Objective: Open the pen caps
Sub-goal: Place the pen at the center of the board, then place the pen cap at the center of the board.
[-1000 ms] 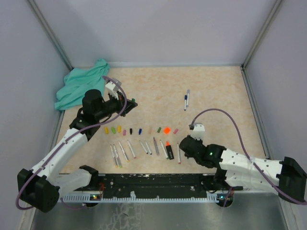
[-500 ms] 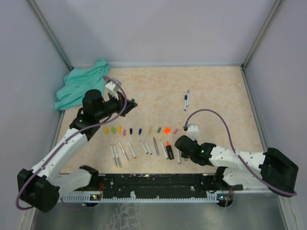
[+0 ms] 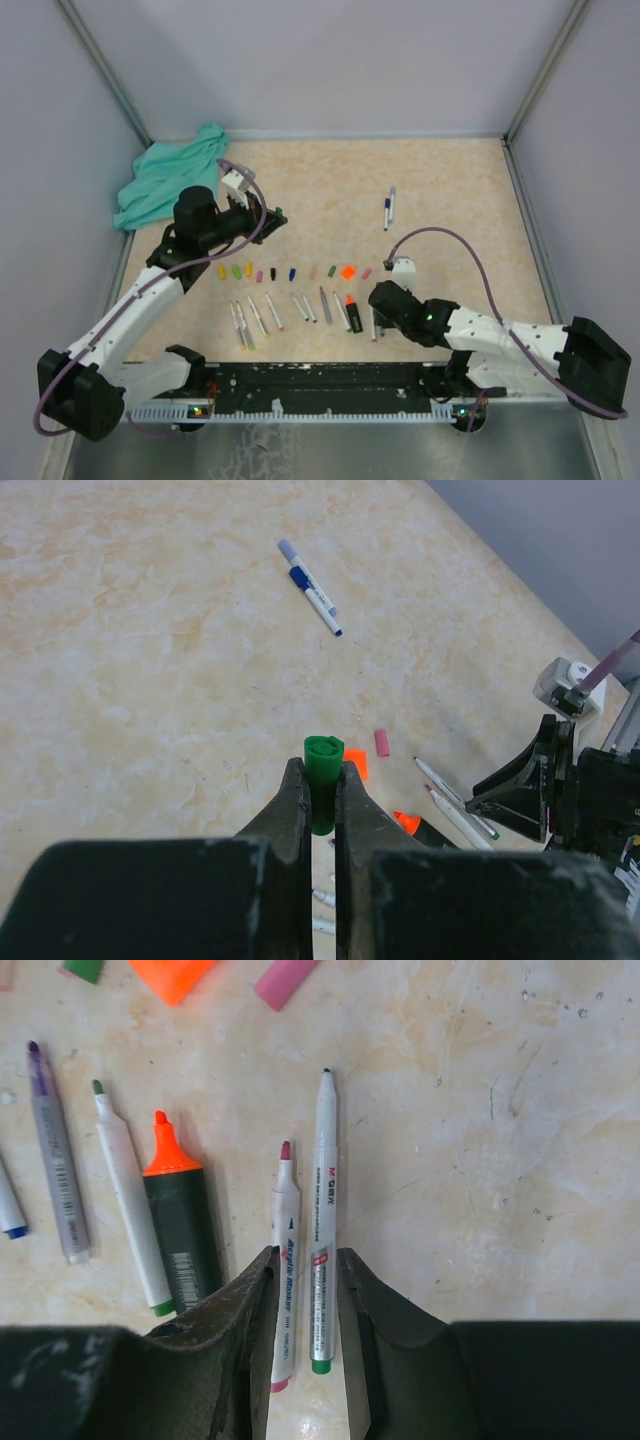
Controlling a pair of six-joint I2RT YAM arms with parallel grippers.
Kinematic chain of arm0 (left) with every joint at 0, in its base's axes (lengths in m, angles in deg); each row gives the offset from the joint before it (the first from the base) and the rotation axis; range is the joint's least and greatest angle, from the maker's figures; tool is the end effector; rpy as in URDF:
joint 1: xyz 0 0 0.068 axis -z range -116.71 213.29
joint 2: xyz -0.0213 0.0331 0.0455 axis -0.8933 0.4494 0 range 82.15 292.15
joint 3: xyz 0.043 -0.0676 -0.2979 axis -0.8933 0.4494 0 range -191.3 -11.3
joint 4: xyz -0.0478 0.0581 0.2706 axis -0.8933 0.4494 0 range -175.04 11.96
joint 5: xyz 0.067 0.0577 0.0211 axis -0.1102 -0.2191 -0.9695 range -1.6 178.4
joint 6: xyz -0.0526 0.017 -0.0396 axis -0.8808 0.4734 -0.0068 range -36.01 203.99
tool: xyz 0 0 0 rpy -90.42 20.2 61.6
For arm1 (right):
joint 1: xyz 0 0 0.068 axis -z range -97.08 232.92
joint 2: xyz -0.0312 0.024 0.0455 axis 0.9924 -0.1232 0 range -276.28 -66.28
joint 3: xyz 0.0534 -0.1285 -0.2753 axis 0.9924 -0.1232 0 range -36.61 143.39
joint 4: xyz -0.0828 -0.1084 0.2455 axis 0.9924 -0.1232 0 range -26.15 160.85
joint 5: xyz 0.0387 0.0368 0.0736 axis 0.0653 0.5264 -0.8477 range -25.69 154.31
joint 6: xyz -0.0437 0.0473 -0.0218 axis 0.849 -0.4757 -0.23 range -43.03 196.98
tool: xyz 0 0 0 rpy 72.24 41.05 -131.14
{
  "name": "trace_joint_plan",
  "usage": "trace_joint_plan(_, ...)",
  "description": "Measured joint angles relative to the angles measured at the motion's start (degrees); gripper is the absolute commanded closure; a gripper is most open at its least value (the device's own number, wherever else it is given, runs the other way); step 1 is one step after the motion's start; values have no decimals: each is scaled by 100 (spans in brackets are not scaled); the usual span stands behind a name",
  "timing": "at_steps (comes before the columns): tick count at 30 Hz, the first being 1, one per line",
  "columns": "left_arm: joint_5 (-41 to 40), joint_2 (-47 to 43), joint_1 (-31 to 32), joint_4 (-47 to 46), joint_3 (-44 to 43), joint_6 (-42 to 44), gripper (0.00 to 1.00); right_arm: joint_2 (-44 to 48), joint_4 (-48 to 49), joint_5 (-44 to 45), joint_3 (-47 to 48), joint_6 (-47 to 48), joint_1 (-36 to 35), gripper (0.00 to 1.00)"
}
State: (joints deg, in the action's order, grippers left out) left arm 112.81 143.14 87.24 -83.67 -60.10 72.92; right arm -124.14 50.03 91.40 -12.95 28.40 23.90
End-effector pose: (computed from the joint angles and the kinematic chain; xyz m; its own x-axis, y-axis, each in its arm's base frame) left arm 0.2346 -0.1289 0.3501 -0.3518 -0.0351 -0.9354 0.6818 0.6751 -0.2818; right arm 0.1158 0.1447 0.1680 -0.7506 0.0467 -0.6591 -0.0999 0.9780 0.1830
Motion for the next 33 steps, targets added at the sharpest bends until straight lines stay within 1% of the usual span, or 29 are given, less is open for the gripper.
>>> trace_joint_plan(4,243,79,0,-72,35,-57,100,503,4,-55,0,122,0,69)
trace_joint_plan(7,629,170,0,-365,192,-273,100,1029,39,-131,0,302,2,69)
trace_joint_plan(9,968,278,0,-621,334,-496,100,1405,72,-181,0,431,2,69)
trace_joint_plan(12,1526,634,57,-1025,516,-1084,100,2170,251,-304,-9,691,4,69)
trace_joint_plan(14,1611,946,205,-1207,566,-1386,100,2754,540,-404,-114,844,4,70)
trace_joint_plan(17,1419,1375,697,-1392,570,-1631,100,3593,859,-435,-291,1005,4,69)
trace_joint_plan(19,1163,1751,1176,-1539,527,-1792,100,3908,909,-332,-310,1021,4,69)
trace_joint_plan(23,643,2627,1779,-1547,146,-2004,97,4273,848,205,-310,901,7,69)
trace_joint_plan(27,-140,3563,2232,-1279,-675,-2111,92,4548,575,997,-310,570,7,70)
trace_joint_plan(28,-446,3860,2365,-1141,-1023,-2144,91,4618,481,1200,-310,474,7,70)
trace_joint_plan(33,-1294,4699,2719,-605,-2059,-2225,89,4931,0,1919,-308,114,7,70)
